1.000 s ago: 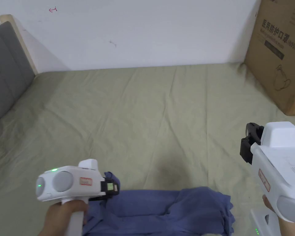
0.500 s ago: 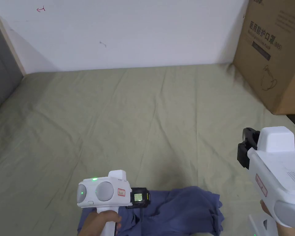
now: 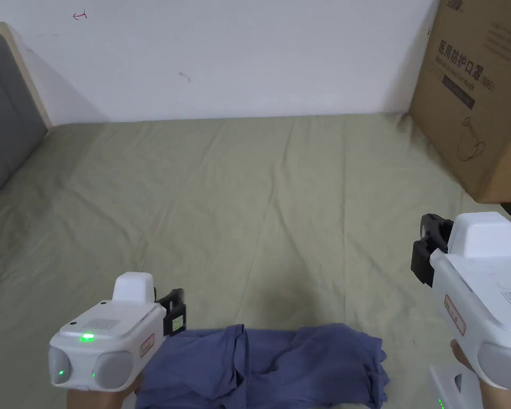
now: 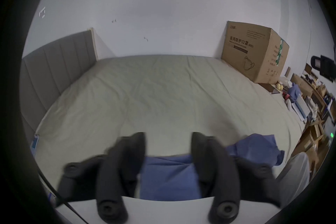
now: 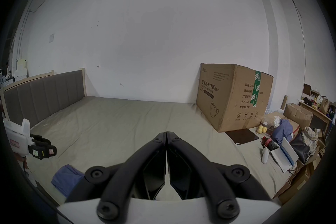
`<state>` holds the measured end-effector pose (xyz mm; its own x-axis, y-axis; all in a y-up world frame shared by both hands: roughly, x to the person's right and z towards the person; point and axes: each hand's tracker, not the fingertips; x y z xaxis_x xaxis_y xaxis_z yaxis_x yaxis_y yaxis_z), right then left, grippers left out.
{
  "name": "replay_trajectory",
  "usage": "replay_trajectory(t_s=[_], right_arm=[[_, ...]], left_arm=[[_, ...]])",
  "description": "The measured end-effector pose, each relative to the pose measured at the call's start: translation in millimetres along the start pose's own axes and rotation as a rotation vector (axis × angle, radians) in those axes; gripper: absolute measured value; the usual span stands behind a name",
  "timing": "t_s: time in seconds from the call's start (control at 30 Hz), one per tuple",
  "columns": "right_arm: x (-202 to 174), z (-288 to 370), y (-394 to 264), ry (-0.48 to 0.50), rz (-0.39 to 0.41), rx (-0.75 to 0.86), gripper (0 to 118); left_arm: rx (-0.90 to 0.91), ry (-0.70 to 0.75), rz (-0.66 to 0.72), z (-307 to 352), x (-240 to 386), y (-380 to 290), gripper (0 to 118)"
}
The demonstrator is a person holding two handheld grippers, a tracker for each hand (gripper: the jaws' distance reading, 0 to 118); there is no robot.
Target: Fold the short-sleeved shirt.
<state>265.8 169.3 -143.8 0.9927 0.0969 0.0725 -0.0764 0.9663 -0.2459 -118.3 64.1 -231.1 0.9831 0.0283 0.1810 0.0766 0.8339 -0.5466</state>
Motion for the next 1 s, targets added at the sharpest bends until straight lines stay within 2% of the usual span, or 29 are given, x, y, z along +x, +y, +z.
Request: replay_trajectory(t_s=[0.03,0.17,0.33,0.4,0.73,0.9,1.0], right_arm=[[0.2,-0.2,-0.1,-0.001,-0.002,-0.001,0],[1.5,-0.3,-2.4,-0.004,-0.012,-0.007,0],[3.3,0.7,-6.0,-0.006,-0.013,-0.017,0],[5.1,1.0,-7.1,-0.008,-0.012,-0.023,0],[17.7,4.9,-10.1,-0.042,-0.018,-0.035,0],[21.8,6.3,-11.1,-0.052,-0.016,-0.043,0],[22.4,7.0,-11.6,-0.054,-0.015,-0.044,0]], left_arm=[[0.010,-0.011,0.000,-0.2,-3.1,-5.6,4],[-0.044,-0.037,0.036,-9.3,-4.6,-22.6,0],[-0.137,-0.081,0.048,-29.7,13.6,-51.9,0],[-0.180,-0.152,0.077,-40.0,21.3,-64.5,0],[-0.360,-0.257,-0.012,-75.2,82.5,-95.5,0],[-0.343,-0.228,-0.048,-80.1,101.1,-98.7,0],[-0.329,-0.245,-0.016,-74.5,90.4,-93.2,0]])
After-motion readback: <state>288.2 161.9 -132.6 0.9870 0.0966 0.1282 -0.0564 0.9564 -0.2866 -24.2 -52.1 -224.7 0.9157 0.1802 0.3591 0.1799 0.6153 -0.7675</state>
